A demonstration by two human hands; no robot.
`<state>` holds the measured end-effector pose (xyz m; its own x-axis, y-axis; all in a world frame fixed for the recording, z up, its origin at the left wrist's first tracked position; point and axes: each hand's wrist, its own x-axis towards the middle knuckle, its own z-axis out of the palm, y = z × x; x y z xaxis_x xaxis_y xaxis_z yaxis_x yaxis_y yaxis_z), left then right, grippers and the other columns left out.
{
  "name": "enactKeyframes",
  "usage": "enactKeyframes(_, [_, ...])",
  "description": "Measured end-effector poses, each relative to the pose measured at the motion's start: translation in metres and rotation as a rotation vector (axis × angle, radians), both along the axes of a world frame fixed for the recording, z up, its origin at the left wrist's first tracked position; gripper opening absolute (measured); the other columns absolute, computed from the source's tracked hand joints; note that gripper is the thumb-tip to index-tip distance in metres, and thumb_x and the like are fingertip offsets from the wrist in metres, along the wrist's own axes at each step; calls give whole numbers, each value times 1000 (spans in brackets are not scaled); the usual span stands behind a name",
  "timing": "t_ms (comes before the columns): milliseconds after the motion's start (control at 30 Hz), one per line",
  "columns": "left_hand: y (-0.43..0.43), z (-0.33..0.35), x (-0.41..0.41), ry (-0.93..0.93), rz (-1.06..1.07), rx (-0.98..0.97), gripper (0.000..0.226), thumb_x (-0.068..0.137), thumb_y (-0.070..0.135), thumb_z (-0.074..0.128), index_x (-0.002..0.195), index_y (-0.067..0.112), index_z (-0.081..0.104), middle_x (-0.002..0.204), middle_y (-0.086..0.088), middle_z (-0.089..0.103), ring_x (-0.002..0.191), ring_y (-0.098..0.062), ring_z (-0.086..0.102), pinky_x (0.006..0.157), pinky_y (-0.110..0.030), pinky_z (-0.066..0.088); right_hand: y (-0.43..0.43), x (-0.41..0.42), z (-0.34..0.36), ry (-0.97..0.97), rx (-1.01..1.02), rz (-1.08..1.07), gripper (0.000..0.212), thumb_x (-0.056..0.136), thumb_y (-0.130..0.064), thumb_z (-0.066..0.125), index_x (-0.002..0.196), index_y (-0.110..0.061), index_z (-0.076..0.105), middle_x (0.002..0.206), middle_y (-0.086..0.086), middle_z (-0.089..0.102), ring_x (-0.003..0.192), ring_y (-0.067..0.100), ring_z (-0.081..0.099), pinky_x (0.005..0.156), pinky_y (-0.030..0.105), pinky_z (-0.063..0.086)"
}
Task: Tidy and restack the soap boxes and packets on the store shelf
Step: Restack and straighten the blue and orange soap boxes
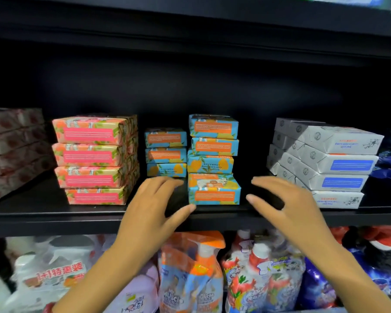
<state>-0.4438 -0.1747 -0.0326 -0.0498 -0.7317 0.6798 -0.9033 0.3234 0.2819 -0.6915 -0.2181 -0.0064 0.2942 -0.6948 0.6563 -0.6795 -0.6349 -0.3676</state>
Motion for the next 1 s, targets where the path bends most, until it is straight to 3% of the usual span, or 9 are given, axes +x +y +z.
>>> enactKeyframes(100, [14, -4, 20, -40, 49, 55, 58, 80, 62, 44, 103, 15, 69, 98, 3, 69, 93, -19, 63, 75, -25, 45, 8, 41, 23, -79, -183, 104, 38, 83, -38, 64, 112, -13, 66, 111, -10, 60, 107, -1, 51, 92, 2, 33])
enactKeyframes(167, [19, -5, 29, -65, 30, 80, 56, 78, 63, 47, 97, 17, 72, 94, 5, 71, 89, -19, 66, 71, -24, 48, 8, 75, 36, -37, -249, 160, 38, 83, -31, 66, 115, -11, 64, 115, -3, 62, 110, 7, 53, 95, 11, 35])
enactKeyframes(300, [20, -4, 39, -4, -4, 114, 48, 77, 60, 65, 109, 24, 70, 109, 12, 68, 104, -9, 61, 83, -23, 44, -7, 136, 58, 176, -175, 193, 48, 87, -26, 64, 130, -9, 51, 131, 5, 53, 123, 18, 45, 99, 19, 28])
enactKeyframes(400, [18, -4, 44, 28, -27, 126, 45, 76, 55, 68, 112, 28, 68, 113, 16, 66, 107, -4, 56, 85, -20, 43, -31, 170, 67, 356, -140, 81, 45, 91, -27, 57, 129, -7, 46, 128, 8, 50, 119, 24, 44, 94, 30, 36])
enactKeyframes(533, [17, -5, 47, 29, -43, 129, 43, 78, 53, 68, 112, 28, 68, 115, 17, 65, 109, -3, 56, 87, -23, 44, -56, 197, 65, 489, -43, -108, 30, 93, -21, 56, 116, -3, 49, 118, 15, 52, 109, 32, 49, 77, 33, 37])
enactKeyframes(733, [13, -7, 49, 28, -73, 106, 42, 79, 49, 69, 113, 26, 68, 116, 16, 65, 110, -3, 55, 87, -18, 40, -66, 208, 52, 456, -195, -211, 19, 86, -1, 57, 104, 0, 57, 114, 18, 54, 107, 36, 51, 79, 40, 44])
enactKeyframes(867, [13, -10, 50, 11, -79, 90, 43, 80, 52, 66, 115, 28, 67, 118, 17, 64, 113, -1, 53, 87, -15, 37, -66, 210, 50, 404, -266, -239, 30, 79, 1, 62, 109, -2, 58, 128, 16, 47, 119, 33, 41, 86, 40, 43])
enactKeyframes(1000, [13, -11, 51, 0, -82, 79, 44, 80, 53, 64, 116, 28, 66, 119, 17, 63, 113, -1, 53, 86, -14, 36, -61, 209, 52, 395, -323, -239, 33, 81, 1, 60, 113, -4, 56, 124, 13, 49, 116, 29, 41, 89, 36, 38])
